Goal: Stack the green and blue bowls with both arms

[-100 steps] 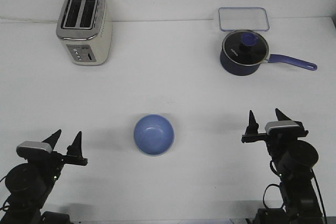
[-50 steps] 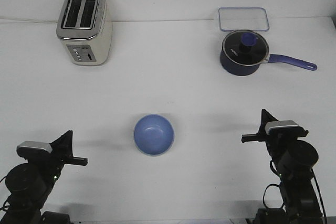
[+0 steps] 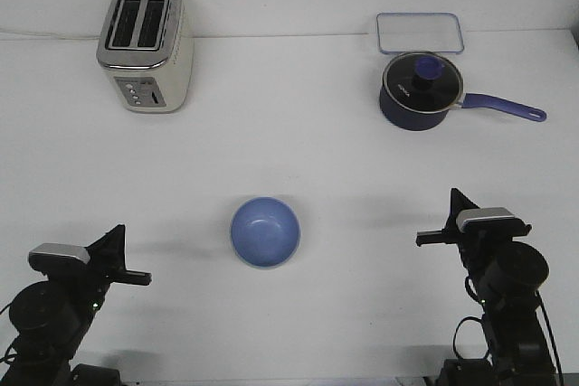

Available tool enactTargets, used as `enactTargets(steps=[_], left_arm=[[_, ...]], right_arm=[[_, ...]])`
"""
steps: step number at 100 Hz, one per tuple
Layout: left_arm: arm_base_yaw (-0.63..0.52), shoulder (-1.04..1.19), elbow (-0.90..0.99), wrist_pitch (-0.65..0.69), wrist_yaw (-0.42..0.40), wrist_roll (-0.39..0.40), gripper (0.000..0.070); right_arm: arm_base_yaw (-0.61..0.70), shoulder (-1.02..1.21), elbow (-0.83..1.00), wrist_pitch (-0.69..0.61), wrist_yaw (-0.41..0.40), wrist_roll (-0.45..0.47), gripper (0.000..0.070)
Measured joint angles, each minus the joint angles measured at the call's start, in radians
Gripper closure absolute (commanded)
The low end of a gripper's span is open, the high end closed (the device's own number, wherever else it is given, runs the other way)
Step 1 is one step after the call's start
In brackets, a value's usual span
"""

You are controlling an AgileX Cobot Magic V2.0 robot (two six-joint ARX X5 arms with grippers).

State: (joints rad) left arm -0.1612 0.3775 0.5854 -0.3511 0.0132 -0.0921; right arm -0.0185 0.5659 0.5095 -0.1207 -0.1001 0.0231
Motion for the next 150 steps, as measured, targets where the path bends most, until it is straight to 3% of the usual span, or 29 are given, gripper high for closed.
enactTargets(steps=[50,96,123,150], left_arm=[[0.0,-0.033,0.0,0.015,0.0,0.006,0.0688],[0.06,-0.296,-0.362,0.443,-0.004,0.073,0.0688],[0.105,-0.372,-0.512,0.459,-0.004,0.091,0.0688],[0.105,-0.373,-0.552,0.568,-0.005,0.096,0.0688]], right_arm=[[0.0,0.0,0.0,0.0,0.0,0.0,0.0696],[0.0,0.0,0.0,0.0,0.0,0.0,0.0696],[0.0,0.0,0.0,0.0,0.0,0.0,0.0696],[0.0,0.0,0.0,0.001,0.0,0.0,0.0696]])
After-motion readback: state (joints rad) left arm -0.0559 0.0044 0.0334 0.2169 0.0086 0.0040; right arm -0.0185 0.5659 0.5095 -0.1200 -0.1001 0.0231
